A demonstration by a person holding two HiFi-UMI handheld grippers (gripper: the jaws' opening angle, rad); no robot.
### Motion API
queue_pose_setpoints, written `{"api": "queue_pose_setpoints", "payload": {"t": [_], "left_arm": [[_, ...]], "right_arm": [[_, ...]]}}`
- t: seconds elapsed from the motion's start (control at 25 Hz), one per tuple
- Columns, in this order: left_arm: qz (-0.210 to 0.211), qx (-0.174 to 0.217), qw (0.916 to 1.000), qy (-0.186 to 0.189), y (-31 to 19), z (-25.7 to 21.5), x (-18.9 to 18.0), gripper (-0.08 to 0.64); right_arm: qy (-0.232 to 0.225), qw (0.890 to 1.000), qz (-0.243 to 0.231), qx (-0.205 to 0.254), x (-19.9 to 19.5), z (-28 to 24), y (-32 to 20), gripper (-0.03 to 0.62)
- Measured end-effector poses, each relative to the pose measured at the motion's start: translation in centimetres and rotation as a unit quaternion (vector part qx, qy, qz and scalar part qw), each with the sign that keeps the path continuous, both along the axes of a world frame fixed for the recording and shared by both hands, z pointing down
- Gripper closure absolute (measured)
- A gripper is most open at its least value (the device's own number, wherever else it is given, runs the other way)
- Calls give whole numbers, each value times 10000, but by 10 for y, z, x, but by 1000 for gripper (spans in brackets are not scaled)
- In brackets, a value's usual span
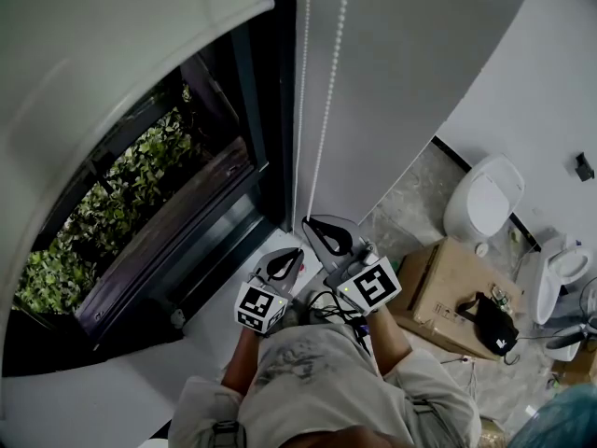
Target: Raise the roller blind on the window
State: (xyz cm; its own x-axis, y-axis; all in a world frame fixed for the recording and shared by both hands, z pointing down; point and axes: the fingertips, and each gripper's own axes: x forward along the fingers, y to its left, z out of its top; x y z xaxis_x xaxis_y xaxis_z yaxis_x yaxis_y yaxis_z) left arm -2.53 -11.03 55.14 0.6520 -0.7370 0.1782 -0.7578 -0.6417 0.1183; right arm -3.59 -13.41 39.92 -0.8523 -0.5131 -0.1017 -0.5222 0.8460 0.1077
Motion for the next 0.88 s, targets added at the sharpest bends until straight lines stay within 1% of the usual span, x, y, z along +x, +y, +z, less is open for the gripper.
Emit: {"api": "queue_pose_setpoints", "payload": {"t": [0.12,0.24,0.28,0.4,0.52,0.6,0.76,0.88], "left_arm": [[13,62,10000,59,2,-14,1,529],[-10,248,9996,160,1,-41,-2,504],[-23,342,9992,191,1,-53,-3,498],[-63,706,9971,273,-3,-96,-8,488],[-46,1085,9939,174,-10,-138,-10,492],[-31,1239,9922,130,-14,-158,-9,494],[-41,1497,9883,287,-18,-193,-8,492],[-58,1799,9827,446,-22,-224,-4,486]], "right_arm": [[-26,10000,-16,10,2,0,1,581],[70,9999,-38,-119,3,6,2,581],[88,9999,-29,-118,4,6,2,581],[-7,10000,-17,82,3,0,2,581],[33,10000,-36,-70,4,4,4,581],[59,9999,17,-154,6,5,2,581],[-34,9999,28,123,6,-4,1,581],[-47,9999,35,143,5,-4,1,581]]}}
